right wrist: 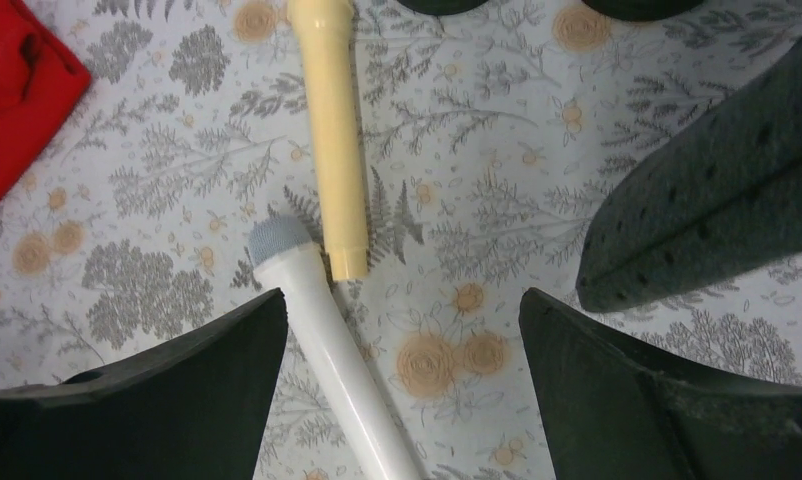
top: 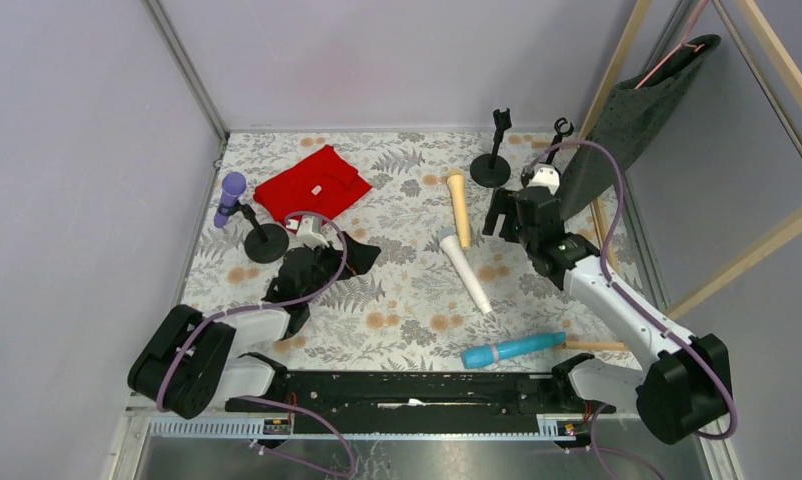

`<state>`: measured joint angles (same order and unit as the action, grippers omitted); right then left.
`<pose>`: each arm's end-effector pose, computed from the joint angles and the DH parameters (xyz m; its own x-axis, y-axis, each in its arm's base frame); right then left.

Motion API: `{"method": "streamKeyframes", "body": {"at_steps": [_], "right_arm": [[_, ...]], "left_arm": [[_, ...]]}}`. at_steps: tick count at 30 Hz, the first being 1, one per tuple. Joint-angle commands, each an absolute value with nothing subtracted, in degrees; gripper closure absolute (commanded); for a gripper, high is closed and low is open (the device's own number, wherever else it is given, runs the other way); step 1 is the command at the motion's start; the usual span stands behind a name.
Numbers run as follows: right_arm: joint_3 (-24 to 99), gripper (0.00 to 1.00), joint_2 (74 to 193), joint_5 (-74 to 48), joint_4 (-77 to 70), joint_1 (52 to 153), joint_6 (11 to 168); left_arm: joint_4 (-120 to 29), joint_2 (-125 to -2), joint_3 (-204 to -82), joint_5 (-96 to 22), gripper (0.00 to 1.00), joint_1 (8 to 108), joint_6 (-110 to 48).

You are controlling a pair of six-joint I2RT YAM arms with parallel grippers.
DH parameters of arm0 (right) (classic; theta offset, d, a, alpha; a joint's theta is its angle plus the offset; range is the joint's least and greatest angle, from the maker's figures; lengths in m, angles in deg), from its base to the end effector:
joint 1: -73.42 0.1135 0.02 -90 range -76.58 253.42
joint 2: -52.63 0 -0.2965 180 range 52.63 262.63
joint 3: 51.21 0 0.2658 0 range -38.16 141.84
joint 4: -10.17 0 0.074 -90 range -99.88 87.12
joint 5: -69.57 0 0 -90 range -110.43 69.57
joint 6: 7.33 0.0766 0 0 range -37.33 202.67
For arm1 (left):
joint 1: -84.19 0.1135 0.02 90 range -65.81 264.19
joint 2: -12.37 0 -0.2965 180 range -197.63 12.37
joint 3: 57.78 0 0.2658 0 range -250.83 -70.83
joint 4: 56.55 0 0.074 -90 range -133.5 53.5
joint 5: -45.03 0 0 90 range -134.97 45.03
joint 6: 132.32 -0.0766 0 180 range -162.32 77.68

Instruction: Attach the microphones to the stand

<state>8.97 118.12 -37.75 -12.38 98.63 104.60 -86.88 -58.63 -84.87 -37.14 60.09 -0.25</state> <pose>0.2737 0.1036 0.2899 -0.4551 0.1798 -0.8721 0.0016 0.9796 0.2011 0.2337 -0.1160 0.1743 -0.5111 -0.4985 -0.7001 0.2464 0.6954 -0.6751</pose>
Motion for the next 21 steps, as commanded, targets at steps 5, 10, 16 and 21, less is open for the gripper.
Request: {"method": "streamKeyframes", "body": {"at_steps": [5, 10, 16, 21], "right_arm": [[18.95, 0.07, 128.13, -33.24, -5.34, 94.07, 103.10], [21.46, 0.07, 134.41, -34.58, 1.18, 93.50, 99.87], [21.68, 0.07, 141.68, -34.87, 13.73, 93.28, 94.33], [24.82, 0.08, 148.86, -35.89, 20.21, 92.56, 91.44]], "left_arm": [[-107.65, -65.42, -83.09, -35.25, 0.01, 59.40, -5.88], [-108.11, -66.08, -83.04, -35.83, 0.01, 59.40, -7.23], [-108.82, -67.01, -83.65, -34.54, 0.01, 59.40, -6.39], [-108.34, -66.83, -83.66, -34.83, 0.01, 59.40, -6.71]]}}
